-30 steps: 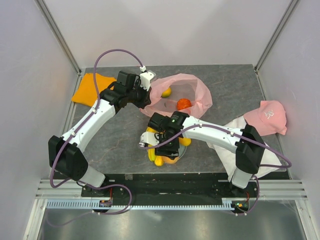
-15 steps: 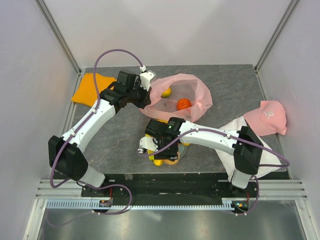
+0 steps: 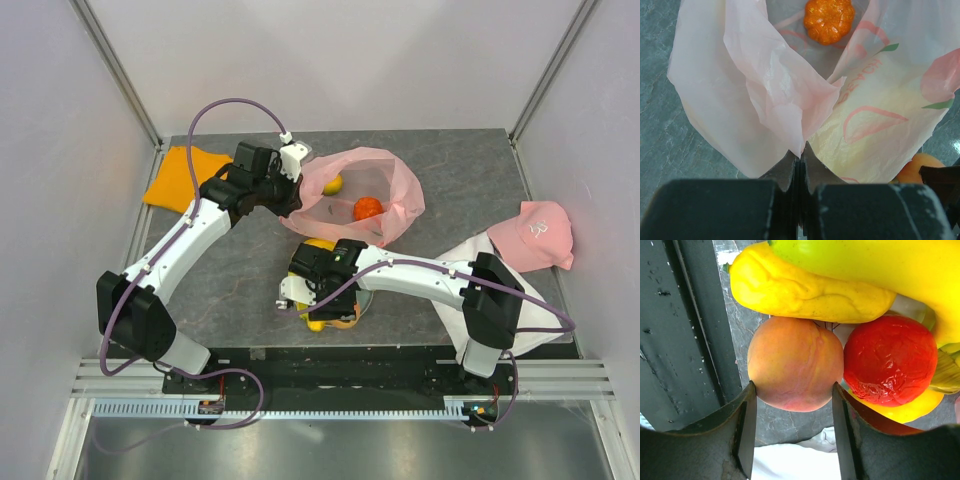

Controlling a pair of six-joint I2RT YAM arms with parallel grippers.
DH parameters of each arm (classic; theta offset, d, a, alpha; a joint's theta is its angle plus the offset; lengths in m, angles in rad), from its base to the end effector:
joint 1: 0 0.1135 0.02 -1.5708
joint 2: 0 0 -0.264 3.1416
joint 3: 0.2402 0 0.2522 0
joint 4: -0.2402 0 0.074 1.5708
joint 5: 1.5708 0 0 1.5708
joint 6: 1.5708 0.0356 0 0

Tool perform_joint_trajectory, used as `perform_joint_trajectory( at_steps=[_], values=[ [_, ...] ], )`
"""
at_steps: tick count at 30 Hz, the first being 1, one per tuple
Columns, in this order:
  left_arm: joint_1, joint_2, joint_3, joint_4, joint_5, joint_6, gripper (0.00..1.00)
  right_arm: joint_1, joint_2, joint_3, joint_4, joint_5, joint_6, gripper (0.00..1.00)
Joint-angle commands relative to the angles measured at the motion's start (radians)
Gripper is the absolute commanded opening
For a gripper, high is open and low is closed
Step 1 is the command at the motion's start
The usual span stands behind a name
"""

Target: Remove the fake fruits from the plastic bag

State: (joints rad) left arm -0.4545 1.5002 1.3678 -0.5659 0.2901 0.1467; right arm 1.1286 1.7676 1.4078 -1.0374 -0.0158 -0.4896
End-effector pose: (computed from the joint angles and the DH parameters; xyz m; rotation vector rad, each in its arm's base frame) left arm 0.2964 -0.1562 0.3345 0.8220 2.1281 -0.4912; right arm 0.1454 0.3084 0.2344 -2.1579 2.0551 0.1038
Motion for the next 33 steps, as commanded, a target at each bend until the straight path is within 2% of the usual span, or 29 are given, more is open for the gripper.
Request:
perform_joint_trajectory(
  at_steps=[1, 4, 6, 7, 8, 19, 23, 26, 27, 29, 30, 33],
  values=[
    [0.004, -0.029, 0.010, 0.038, 0.015, 0.005, 0.02, 0.002, -0.007, 0.002, 0.023, 0.053, 0.016, 0.62],
    [0.002, -0.028, 0.011, 0.040, 0.015, 0.007, 0.01, 0.002, -0.008, 0.010, 0.010, 0.054, 0.013, 0.68],
    [0.004, -0.026, 0.014, 0.038, 0.018, 0.005, 0.02, 0.002, -0.011, 0.025, -0.009, 0.057, 0.011, 0.76],
    [0.004, -0.026, 0.016, 0.038, 0.017, 0.007, 0.02, 0.002, -0.011, 0.034, -0.019, 0.059, 0.008, 0.95],
    [0.004, -0.024, 0.017, 0.038, 0.021, 0.005, 0.02, 0.003, -0.014, 0.049, -0.029, 0.060, 0.003, 0.98],
    [0.004, -0.014, 0.042, 0.037, 0.032, -0.001, 0.01, -0.003, -0.053, 0.203, -0.154, 0.105, -0.049, 0.98],
    [0.002, -0.008, 0.053, 0.037, 0.034, -0.004, 0.02, -0.041, -0.108, 0.203, -0.188, 0.105, -0.061, 0.98],
    [0.004, -0.009, 0.065, 0.037, 0.034, -0.010, 0.02, -0.156, -0.160, 0.230, -0.182, 0.007, -0.003, 0.98],
    [0.004, -0.011, 0.071, 0.038, 0.032, -0.010, 0.02, -0.258, -0.172, 0.253, -0.181, -0.116, 0.046, 0.98],
    [0.002, -0.015, 0.079, 0.034, 0.029, -0.016, 0.01, -0.361, -0.178, 0.351, -0.167, -0.212, 0.083, 0.98],
    [0.004, -0.017, 0.083, 0.035, 0.030, -0.025, 0.02, -0.453, -0.178, 0.400, -0.145, -0.264, 0.124, 0.98],
    [0.004, -0.018, 0.076, 0.035, 0.058, -0.050, 0.02, -0.550, -0.160, 0.431, -0.020, -0.244, 0.126, 0.95]
  ],
)
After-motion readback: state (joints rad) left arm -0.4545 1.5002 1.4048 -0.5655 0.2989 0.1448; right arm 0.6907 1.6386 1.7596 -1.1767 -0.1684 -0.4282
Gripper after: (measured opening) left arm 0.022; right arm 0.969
